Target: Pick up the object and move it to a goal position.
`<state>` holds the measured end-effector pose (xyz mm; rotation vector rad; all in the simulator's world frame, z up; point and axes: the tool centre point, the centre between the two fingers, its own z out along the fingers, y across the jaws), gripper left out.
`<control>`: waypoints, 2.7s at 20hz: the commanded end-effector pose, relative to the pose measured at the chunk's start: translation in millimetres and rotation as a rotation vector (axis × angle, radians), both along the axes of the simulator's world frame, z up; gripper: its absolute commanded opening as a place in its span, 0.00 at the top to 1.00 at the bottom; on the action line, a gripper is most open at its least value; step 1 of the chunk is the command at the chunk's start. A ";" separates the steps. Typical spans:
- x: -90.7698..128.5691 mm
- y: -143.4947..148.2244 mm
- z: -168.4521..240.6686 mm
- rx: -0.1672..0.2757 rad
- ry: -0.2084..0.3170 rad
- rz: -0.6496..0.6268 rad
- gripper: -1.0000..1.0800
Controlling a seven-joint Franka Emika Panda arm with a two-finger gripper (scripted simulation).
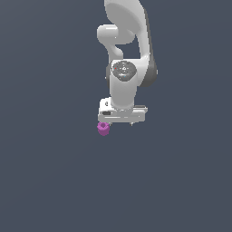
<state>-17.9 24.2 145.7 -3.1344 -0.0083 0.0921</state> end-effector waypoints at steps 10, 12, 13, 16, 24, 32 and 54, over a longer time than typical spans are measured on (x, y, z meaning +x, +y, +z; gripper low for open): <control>3.6 2.8 11.1 0.004 -0.016 0.031 0.04; 3.6 2.9 11.2 0.004 -0.016 0.031 0.04; 3.5 2.6 10.7 0.004 -0.016 0.030 0.04; 2.5 -0.6 8.6 0.004 -0.017 0.027 0.04; -9.5 -31.8 -11.9 0.003 -0.030 -0.010 0.04; -33.9 -79.1 -41.1 -0.004 -0.051 -0.068 0.04; -45.3 -95.3 -93.9 -0.008 -0.058 -0.090 0.04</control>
